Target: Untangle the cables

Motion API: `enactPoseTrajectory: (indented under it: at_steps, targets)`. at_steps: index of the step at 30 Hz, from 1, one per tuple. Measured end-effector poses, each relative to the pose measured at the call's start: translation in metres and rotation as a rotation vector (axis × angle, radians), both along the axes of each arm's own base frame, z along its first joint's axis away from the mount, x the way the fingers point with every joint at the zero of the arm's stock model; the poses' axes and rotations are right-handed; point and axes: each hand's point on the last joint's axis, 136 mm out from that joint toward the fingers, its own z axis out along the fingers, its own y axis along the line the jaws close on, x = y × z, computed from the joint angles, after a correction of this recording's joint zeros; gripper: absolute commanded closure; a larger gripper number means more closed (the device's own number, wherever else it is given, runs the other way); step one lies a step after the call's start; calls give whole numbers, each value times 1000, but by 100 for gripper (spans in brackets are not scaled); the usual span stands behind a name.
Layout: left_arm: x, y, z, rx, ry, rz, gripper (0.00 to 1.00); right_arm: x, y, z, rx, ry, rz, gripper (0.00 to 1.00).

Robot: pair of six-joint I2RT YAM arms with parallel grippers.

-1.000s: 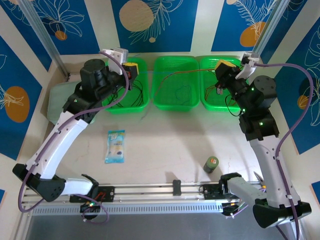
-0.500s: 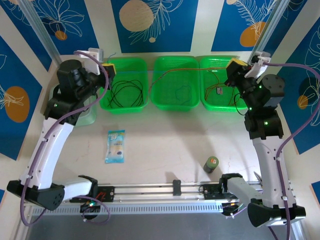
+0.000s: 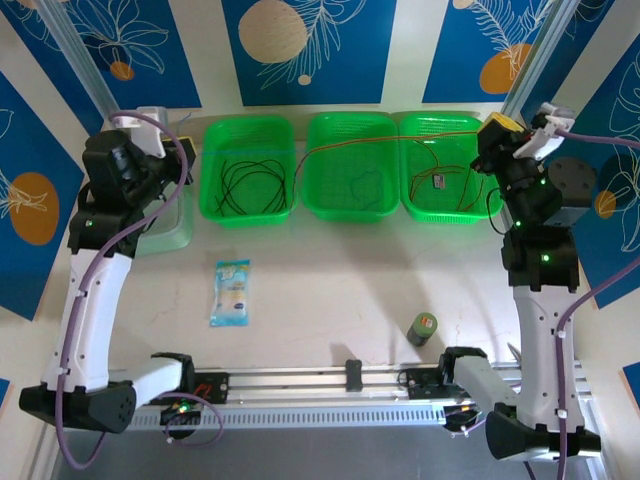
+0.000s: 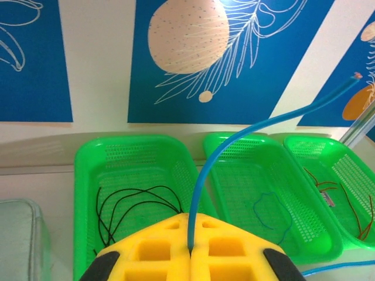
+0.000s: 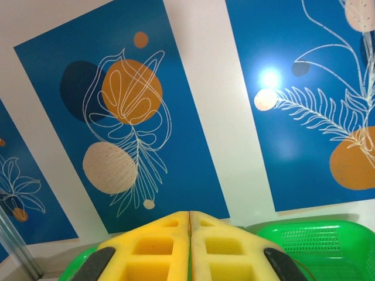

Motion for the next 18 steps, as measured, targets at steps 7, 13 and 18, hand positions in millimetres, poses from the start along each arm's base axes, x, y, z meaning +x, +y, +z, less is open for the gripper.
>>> enactPoseTrajectory:
  at_steps: [7, 13, 18]
  targets:
    - [-1, 19, -10, 6, 40, 44, 100, -3, -14, 2, -5, -8, -45, 100]
    - [0, 30, -23, 1, 68, 70, 100, -6, -21, 5, -7, -16, -70, 100]
    - [2, 39, -39, -5, 103, 90, 100, -15, -21, 20, -9, -73, -74, 100]
